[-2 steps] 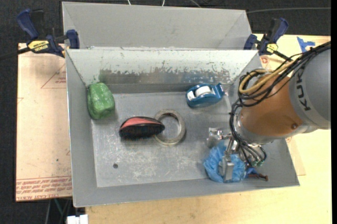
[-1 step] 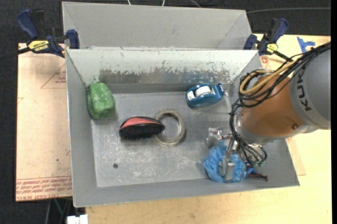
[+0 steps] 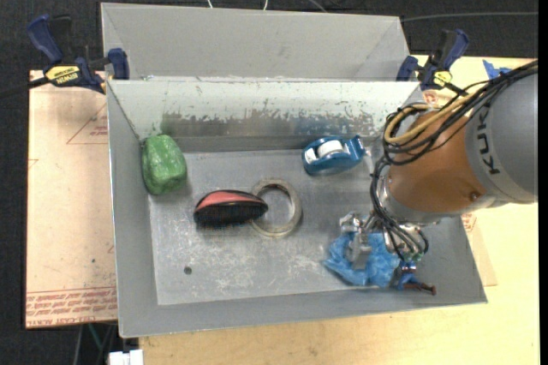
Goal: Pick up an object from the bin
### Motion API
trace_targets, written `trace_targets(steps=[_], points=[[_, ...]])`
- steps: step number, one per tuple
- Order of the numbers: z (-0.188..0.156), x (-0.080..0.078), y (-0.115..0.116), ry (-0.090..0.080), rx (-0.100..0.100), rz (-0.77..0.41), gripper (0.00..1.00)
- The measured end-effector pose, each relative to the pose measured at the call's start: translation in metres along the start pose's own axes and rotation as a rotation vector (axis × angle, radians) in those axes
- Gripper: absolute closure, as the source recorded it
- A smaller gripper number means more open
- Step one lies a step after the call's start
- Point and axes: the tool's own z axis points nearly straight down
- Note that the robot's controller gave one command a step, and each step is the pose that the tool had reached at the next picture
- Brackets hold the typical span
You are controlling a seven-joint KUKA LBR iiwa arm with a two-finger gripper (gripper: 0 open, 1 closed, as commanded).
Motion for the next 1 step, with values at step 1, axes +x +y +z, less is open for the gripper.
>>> trace_targets(steps=[1], points=[[0.0,0.0,0.0,0.0,0.0,0.0,1.0]])
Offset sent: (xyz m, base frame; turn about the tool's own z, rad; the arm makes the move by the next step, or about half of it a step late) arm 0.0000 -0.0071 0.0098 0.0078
